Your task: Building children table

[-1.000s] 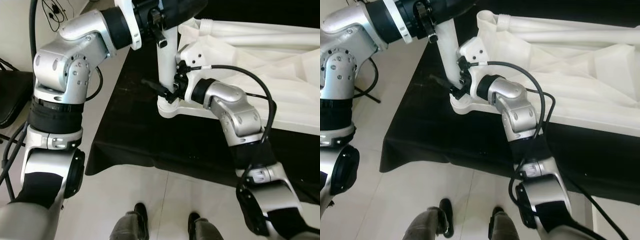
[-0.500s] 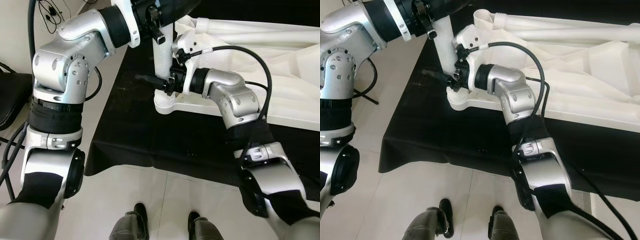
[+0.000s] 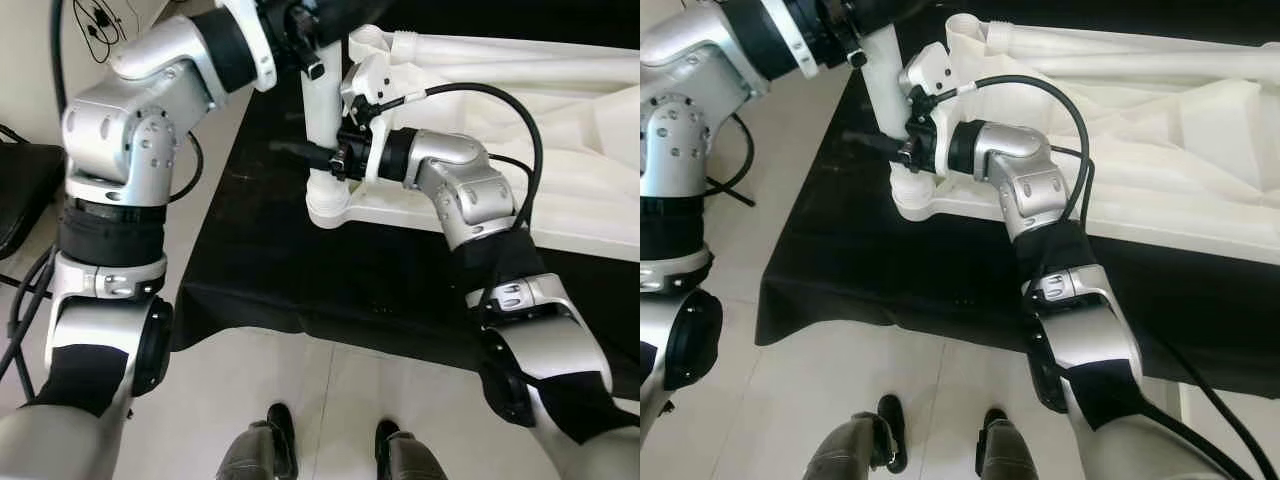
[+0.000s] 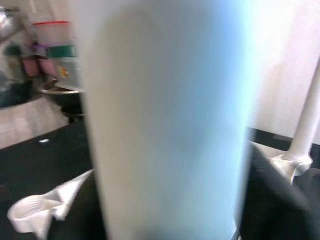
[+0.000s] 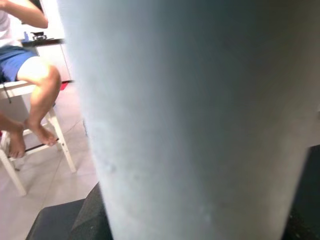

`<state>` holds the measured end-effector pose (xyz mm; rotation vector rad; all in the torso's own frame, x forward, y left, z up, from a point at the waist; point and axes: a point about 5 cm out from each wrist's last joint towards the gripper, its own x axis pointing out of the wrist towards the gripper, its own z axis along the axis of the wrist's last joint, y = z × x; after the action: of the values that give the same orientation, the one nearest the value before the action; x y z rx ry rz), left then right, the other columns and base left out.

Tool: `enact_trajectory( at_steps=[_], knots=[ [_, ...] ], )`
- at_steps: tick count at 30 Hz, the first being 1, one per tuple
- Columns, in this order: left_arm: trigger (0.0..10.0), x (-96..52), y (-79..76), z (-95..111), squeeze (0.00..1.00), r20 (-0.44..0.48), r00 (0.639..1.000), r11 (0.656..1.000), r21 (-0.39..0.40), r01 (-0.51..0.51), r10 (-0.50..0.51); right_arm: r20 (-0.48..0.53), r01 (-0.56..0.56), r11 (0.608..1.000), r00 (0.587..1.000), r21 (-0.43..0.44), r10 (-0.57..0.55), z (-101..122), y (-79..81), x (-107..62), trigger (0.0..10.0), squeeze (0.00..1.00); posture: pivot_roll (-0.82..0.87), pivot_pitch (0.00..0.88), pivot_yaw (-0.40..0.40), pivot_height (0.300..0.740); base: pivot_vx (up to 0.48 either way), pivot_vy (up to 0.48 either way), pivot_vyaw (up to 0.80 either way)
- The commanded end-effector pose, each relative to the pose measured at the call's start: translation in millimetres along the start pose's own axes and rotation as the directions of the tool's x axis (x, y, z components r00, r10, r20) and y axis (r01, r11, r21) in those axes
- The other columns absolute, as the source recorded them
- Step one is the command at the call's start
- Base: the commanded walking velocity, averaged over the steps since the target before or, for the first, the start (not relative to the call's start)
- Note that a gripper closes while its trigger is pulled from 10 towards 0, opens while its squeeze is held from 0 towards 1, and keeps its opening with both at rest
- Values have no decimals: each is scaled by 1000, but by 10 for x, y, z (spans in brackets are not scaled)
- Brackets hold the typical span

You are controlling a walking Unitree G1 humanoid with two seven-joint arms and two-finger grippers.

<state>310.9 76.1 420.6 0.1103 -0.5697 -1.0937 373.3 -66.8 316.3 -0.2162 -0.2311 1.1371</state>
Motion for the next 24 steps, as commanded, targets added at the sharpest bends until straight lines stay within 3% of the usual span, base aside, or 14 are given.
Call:
enact_trajectory(
  at_steps=[1,2,3,4,5,6,7,8,9,10,11,13,18,24],
  knots=[
    [10000,113,-161,-88,1000,-21,996,996,-25,89,-89,3,-73,997,997,40,73,-36,167,206,0,0,49,341,57,740,0,0,0],
    [10000,112,-173,-82,0,-28,995,995,-11,98,-98,8,-19,998,1000,56,18,-72,163,178,0,0,49,344,49,740,0,0,0],
    [10000,112,-173,-82,0,-28,995,995,-11,98,-98,8,-19,998,1000,56,18,-72,163,178,0,0,49,344,49,740,0,0,0],
    [10000,108,-182,-79,0,-32,994,995,-7,101,-102,-1,56,997,998,53,-56,-136,180,145,0,0,46,346,32,740,0,0,0],
    [10000,102,-188,-76,0,-35,994,995,-4,104,-104,-11,240,967,971,88,-240,-244,221,112,0,0,48,344,21,740,0,0,0],
    [10000,102,-188,-76,0,-35,994,995,-4,104,-104,-11,240,967,971,88,-240,-244,221,112,0,0,48,344,21,740,0,0,0],
    [10000,97,-191,-74,0,-38,994,995,-3,104,-104,-26,371,922,928,111,-371,-315,250,67,0,0,48,343,22,740,0,0,0],
    [10000,92,-180,-76,0,-42,994,995,-4,100,-100,-74,477,873,879,103,-472,-478,499,0,0,0,71,357,35,740,0,0,0],
    [10000,92,-180,-76,0,-42,994,995,-4,100,-100,-74,477,873,879,103,-472,-478,499,0,0,0,71,357,35,740,0,0,0],
    [10000,89,-174,-78,0,-46,994,995,-1,98,-98,-109,544,834,838,95,-534,-569,682,-70,0,0,68,356,38,740,0,0,0],
    [10000,89,-174,-78,0,-46,994,995,-1,98,-98,-109,544,834,838,95,-534,-569,682,-70,0,0,68,356,38,740,0,0,0],
    [10000,97,-167,-66,0,-50,993,995,0,104,-104,-127,562,824,824,68,-552,-585,833,-103,0,0,68,350,48,740,0,0,0],
    [10000,111,-166,-61,0,-53,992,993,9,114,-113,-121,562,825,825,60,-553,-539,733,-70,0,0,58,336,47,740,0,0,0],
    [10000,106,-162,-43,0,-48,993,994,13,111,-110,-116,587,807,807,59,-579,-482,763,-73,0,0,58,336,48,740,0,0,0]
  ],
)
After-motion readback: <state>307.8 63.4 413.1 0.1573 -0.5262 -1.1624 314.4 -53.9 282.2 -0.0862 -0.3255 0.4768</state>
